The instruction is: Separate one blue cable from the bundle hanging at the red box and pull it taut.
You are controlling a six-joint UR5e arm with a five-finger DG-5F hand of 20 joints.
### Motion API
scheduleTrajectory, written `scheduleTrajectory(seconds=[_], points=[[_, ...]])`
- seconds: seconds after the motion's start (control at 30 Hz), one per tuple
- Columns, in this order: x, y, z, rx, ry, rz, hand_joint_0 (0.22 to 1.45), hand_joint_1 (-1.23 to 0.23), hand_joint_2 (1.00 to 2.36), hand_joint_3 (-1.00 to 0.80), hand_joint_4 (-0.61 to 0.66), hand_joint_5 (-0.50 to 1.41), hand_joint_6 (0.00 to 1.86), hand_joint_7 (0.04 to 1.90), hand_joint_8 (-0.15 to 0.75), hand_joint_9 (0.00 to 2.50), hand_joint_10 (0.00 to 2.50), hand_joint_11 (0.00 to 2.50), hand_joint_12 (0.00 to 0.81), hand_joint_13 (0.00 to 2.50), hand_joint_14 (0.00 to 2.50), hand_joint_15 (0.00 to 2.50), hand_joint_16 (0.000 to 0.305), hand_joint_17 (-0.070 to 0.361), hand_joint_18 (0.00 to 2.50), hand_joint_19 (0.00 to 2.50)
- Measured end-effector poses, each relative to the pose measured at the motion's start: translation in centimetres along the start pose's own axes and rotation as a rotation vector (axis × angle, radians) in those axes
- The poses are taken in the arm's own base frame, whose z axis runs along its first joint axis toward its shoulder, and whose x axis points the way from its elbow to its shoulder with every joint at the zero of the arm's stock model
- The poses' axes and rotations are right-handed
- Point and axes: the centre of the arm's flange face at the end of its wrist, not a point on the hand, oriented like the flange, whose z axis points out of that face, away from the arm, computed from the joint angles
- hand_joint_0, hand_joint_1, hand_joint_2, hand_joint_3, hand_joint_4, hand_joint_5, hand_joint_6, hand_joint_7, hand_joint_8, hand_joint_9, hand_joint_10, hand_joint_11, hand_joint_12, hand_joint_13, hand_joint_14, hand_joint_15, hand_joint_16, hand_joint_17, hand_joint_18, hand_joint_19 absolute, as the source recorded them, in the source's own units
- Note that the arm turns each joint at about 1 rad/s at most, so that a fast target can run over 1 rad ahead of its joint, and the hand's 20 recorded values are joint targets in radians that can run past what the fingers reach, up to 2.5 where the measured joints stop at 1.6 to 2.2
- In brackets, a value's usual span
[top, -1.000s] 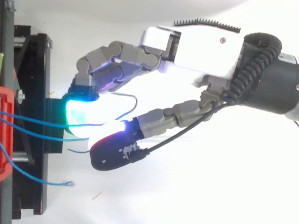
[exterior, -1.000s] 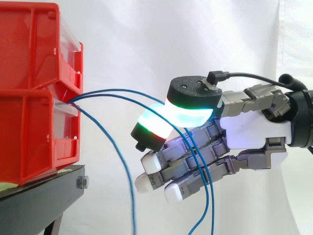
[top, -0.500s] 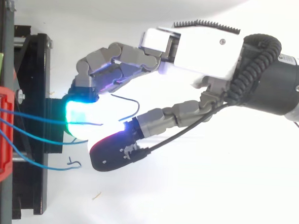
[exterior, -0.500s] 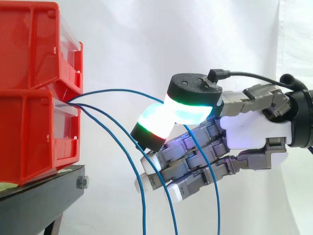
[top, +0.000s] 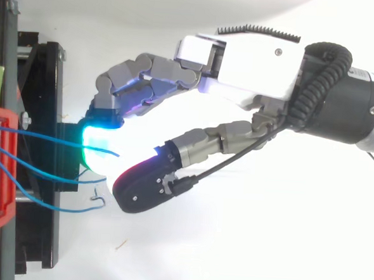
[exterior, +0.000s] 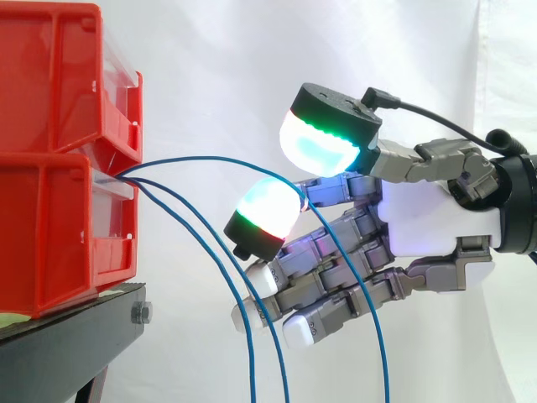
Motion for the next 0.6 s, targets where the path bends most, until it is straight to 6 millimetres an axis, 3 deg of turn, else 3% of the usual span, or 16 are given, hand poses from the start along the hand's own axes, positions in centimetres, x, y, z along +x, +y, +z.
scheduleTrajectory(seconds=[0.23,0.47,0.6], points=[[0.01,-0.25,-0.09,0.003,0.0,0.002,0.58,-0.53,1.01,-0.29,0.08,-0.17,0.76,1.1,0.283,0.72,0.02,0.62,0.358,0.46,0.01,0.27,0.048,0.107,0.5,0.41],[-0.2,-0.33,-0.08,0.005,-0.004,0.015,0.54,-0.52,1.0,-0.45,0.09,-0.17,0.78,1.07,0.298,0.72,0.02,0.63,0.371,0.47,0.01,0.27,0.049,0.111,0.51,0.4],[-0.64,-0.57,-0.17,0.014,-0.018,0.036,0.55,-0.48,1.0,-0.44,0.1,-0.17,0.78,1.07,0.297,0.72,0.02,0.64,0.368,0.49,0.01,0.28,0.049,0.11,0.52,0.4]])
